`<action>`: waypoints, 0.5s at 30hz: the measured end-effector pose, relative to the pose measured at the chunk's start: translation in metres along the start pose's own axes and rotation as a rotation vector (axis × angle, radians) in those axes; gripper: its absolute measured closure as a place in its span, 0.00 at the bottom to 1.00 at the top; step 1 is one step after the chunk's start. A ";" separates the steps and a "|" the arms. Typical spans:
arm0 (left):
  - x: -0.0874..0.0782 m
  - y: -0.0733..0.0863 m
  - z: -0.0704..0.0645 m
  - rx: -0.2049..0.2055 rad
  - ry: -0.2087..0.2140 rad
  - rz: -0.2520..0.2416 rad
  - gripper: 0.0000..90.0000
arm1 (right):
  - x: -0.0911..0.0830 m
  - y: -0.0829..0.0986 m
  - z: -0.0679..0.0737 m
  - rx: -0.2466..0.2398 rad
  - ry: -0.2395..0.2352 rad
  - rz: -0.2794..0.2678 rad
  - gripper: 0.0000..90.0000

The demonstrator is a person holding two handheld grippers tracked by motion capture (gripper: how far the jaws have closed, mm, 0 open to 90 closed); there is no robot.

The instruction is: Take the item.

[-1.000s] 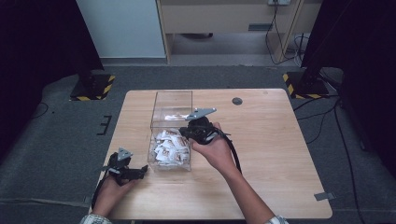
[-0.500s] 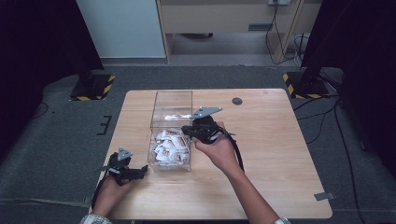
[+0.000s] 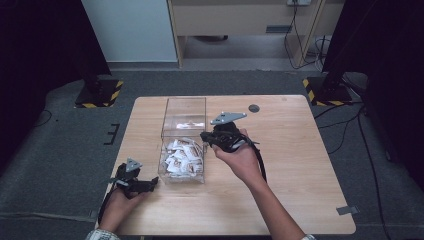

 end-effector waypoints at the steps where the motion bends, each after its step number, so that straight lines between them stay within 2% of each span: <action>1: 0.000 0.000 0.000 0.000 0.000 0.000 0.00 | -0.001 0.000 0.000 -0.001 0.003 -0.003 0.97; 8: 0.000 0.000 0.000 0.000 0.000 0.000 0.00 | -0.012 0.003 -0.008 0.020 0.026 -0.019 0.97; 15: 0.000 0.000 0.000 0.000 -0.001 0.000 0.00 | -0.021 0.009 -0.024 0.033 0.055 -0.016 0.97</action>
Point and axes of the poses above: each handheld gripper's, and its own axes: x roughly forward along the jaws, y roughly out of its underside, z roughly to its left, the point moved 5 cm from there along x, roughly forward along the jaws, and after that the axes turned 10 degrees about z, right-handed, at the moved point
